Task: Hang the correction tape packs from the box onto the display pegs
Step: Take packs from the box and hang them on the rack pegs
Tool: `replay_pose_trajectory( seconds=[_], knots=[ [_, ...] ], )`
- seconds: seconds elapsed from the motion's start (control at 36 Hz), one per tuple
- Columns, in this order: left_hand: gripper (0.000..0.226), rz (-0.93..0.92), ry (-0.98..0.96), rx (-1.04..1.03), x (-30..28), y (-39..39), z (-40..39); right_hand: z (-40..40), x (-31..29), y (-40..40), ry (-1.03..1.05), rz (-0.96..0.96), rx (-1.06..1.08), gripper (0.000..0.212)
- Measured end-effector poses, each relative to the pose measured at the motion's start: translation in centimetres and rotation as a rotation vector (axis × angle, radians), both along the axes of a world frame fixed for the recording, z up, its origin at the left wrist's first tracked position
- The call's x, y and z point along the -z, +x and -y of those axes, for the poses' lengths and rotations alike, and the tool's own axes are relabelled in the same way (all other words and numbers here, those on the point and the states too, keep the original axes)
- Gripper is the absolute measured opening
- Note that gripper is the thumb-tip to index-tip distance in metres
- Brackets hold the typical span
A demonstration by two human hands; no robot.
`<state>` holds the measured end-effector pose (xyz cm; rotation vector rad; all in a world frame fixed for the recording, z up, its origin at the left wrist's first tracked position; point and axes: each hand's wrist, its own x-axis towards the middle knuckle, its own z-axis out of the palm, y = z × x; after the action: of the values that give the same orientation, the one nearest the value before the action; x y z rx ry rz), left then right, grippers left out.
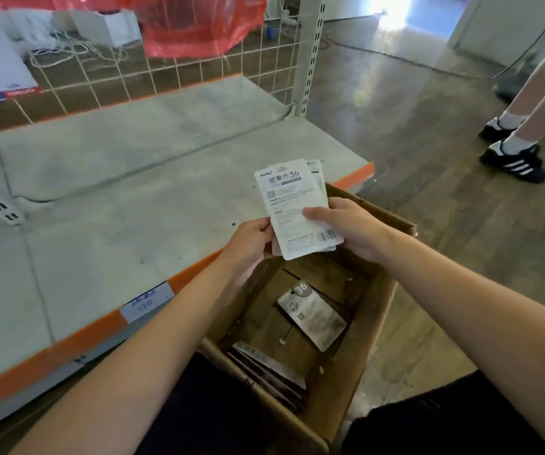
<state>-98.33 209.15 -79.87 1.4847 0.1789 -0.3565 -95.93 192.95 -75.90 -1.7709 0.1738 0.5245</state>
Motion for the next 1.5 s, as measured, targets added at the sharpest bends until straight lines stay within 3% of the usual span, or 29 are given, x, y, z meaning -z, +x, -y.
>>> replay_pose_trajectory(
  seconds=[0.11, 0.19, 0.31, 0.44, 0.53, 0.58, 0.67, 0.78, 0.94, 1.11, 1.25, 1.39, 1.44, 1.5],
  knots=[
    [0.022, -0.005, 0.087, -0.242, -0.3, -0.1, 0.0, -1.4, -0.3, -0.2, -0.191, 0.110, 0.041, 0.038],
    [0.016, 0.008, 0.006, -0.172, -0.7, -0.3, 0.0, -2.3, -0.2, -0.5, -0.303, 0.182, -0.055, 0.046],
    [0.079, -0.014, -0.082, -0.082, -1.2, -0.5, -1.0, -3.9, -0.6, -1.4, -0.283, 0.194, -0.306, 0.043],
    [0.048, -0.011, -0.106, -0.251, 0.0, -0.6, -4.3, -4.7, -0.8, -1.6, -0.171, 0.199, -0.411, 0.034],
    [0.037, 0.014, -0.201, -0.259, 0.6, -1.0, -5.7, -5.0, -1.0, -1.6, -0.148, 0.281, -0.340, 0.033],
    [0.034, 0.032, -0.242, -0.292, 0.5, -1.2, -6.2, -5.2, -1.0, -1.3, -0.188, 0.329, -0.210, 0.034],
    [0.034, 0.050, -0.263, -0.330, 0.0, -1.2, -6.4, -5.3, -0.7, -1.0, -0.186, 0.238, -0.146, 0.043],
    [0.033, 0.093, -0.216, -0.391, -1.2, -1.3, -6.3, -6.3, -0.9, -1.3, -0.020, 0.194, -0.253, 0.019],
    [0.024, 0.111, -0.152, -0.507, -3.5, -0.6, -8.2, -6.5, -2.5, -0.1, 0.079, 0.201, -0.073, 0.050],
    [0.012, 0.231, -0.051, -0.479, -7.9, -0.7, -10.5, -7.6, -6.8, 1.0, 0.007, 0.358, -0.032, 0.030],
    [0.023, 0.344, 0.018, -0.486, -13.1, -0.5, -11.5, -9.1, -11.0, 1.6, 0.000, 0.392, -0.030, 0.042],
    [0.013, 0.451, 0.026, -0.484, -18.5, -0.3, -12.2, -9.9, -15.6, 2.0, -0.027, 0.442, -0.060, 0.047],
    [0.012, 0.477, 0.041, -0.488, -20.6, -0.4, -12.5, -10.1, -17.5, 2.1, -0.047, 0.482, -0.064, 0.067],
    [0.013, 0.499, 0.042, -0.487, -22.5, -0.4, -12.8, -10.5, -19.4, 2.0, -0.044, 0.493, -0.056, 0.069]
  ],
)
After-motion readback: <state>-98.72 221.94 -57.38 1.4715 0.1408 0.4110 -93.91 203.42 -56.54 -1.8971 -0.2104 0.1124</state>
